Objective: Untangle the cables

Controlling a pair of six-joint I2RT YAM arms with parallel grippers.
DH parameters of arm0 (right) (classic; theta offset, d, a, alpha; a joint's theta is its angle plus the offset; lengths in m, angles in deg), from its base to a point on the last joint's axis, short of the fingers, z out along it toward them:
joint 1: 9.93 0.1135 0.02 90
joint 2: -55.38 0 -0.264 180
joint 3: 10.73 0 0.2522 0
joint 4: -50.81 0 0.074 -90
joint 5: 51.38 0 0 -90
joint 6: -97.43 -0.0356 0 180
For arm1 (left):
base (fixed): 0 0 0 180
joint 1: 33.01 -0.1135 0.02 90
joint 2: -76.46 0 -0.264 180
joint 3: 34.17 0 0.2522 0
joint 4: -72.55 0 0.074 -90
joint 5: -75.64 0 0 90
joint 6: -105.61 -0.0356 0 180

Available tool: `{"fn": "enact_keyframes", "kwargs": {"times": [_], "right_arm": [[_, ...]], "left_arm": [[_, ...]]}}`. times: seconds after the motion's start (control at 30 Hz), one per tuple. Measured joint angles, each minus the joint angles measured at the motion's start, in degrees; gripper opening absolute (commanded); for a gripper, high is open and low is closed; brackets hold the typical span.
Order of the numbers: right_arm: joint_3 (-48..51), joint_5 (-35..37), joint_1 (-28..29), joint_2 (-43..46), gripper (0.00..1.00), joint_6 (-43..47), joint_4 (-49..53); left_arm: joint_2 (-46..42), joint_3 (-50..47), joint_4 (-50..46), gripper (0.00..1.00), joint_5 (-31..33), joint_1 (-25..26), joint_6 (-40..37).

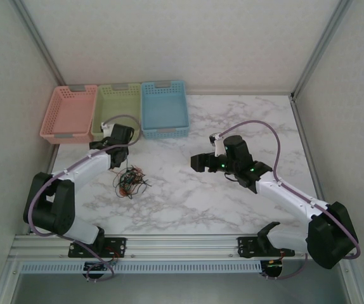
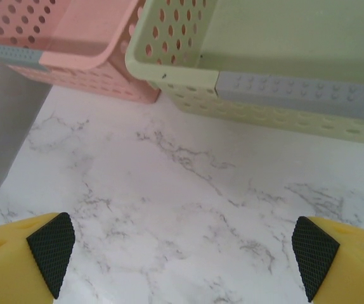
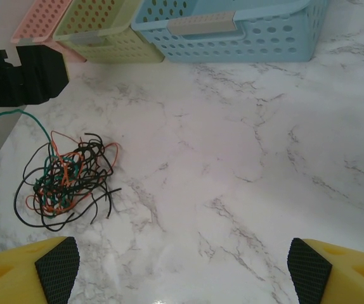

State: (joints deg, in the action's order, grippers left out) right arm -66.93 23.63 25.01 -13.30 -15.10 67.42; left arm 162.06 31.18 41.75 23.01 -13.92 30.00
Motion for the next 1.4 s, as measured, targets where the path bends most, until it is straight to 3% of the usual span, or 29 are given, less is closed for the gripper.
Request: {"fn": "enact_keyframes", "kwargs": {"times": [0.3,0.57,0.93,1.2,1.4], "right_arm": [[0.0,0.4,0.0,1.7,0.9,0.9,1.3],[-0.1,0.5,0.0,1.9,0.9,1.6,1.7],[-0.6,1.6,0.0,3.6,0.91,2.4,4.1],[-0.6,1.9,0.0,3.7,0.91,2.9,4.3],[-0.6,1.9,0.0,3.7,0.91,3.5,5.0]], "left_arm": [[3.4,1.9,-8.9,0.93,0.9,0.0,6.0],[4.0,2.0,-10.0,0.93,-1.8,-0.3,8.1],[3.6,2.4,-10.2,0.91,-2.4,-8.2,10.3],[3.5,11.2,-12.0,0.92,-1.7,-12.7,11.0],[5.7,25.7,-13.7,0.92,-6.4,-14.9,10.1]]}}
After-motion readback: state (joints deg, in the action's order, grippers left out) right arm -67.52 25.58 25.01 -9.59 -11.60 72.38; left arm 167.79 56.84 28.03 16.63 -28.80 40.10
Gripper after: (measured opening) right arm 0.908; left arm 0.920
